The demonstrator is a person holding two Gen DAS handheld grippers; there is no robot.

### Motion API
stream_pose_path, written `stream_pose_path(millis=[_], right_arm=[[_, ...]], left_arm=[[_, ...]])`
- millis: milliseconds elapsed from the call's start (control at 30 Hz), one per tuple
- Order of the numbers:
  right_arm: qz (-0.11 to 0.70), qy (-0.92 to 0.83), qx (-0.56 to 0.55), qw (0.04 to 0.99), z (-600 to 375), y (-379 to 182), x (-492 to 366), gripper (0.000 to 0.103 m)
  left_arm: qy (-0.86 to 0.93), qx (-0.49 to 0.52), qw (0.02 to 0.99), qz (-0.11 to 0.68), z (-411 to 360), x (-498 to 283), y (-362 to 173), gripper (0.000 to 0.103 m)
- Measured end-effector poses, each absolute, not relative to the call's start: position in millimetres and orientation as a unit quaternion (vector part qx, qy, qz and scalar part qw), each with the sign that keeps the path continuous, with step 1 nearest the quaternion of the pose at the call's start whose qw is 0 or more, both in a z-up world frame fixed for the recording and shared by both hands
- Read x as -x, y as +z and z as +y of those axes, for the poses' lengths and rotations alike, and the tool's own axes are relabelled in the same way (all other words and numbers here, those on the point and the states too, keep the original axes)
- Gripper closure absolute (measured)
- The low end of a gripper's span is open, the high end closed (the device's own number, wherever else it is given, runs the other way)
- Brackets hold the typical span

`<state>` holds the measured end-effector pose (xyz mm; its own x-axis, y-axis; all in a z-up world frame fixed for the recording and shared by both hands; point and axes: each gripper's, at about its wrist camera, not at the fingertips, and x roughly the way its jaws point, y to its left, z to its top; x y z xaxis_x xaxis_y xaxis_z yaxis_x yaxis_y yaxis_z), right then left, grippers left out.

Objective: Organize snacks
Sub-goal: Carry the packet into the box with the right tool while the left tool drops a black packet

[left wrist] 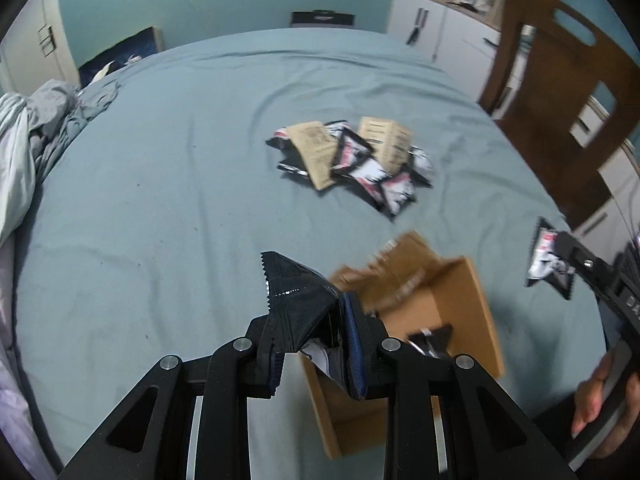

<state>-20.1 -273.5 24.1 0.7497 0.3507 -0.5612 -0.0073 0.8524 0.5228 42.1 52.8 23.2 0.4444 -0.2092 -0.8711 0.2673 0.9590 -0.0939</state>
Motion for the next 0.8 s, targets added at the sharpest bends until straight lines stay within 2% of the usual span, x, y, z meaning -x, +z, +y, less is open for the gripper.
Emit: stream_pose_path(millis=[300,400,433,500,600,667,800], right_arm=[[0.369,0.132,-0.235,0.889,-256.5,17.4,41.9,0.070],[0.369,0.135,-0.221,0.892,-251.4,22.8,33.8,0.070],[0.368,0.135,-0.218,0.894,-250.5,23.3,32.4,0.070],[0.369,0.135,-0.217,0.894,-248.0,22.3,29.2,0.070],[0.371,0.134,-0.216,0.893,-245.9,20.4,25.5,0.070],[0.370,0.135,-0.215,0.893,-244.0,19.5,26.3,0.070],[0.371,0.140,-0.208,0.894,-238.3,18.1,26.2,0.070]], left_arm=[[-0.187,-0.070,0.834,0.514,28.5,-6.3,17.7,0.077],[-0.203,-0.090,0.824,0.521,17.7,-0.6,11.3,0.072],[-0.208,-0.104,0.823,0.519,12.5,1.0,9.2,0.068],[-0.204,-0.126,0.829,0.505,7.0,4.3,10.3,0.043],[-0.192,-0.138,0.850,0.470,7.6,7.0,19.8,0.026],[-0.185,-0.134,0.855,0.465,10.0,4.3,22.4,0.023],[-0.153,-0.141,0.860,0.465,15.6,-3.7,19.8,0.023]])
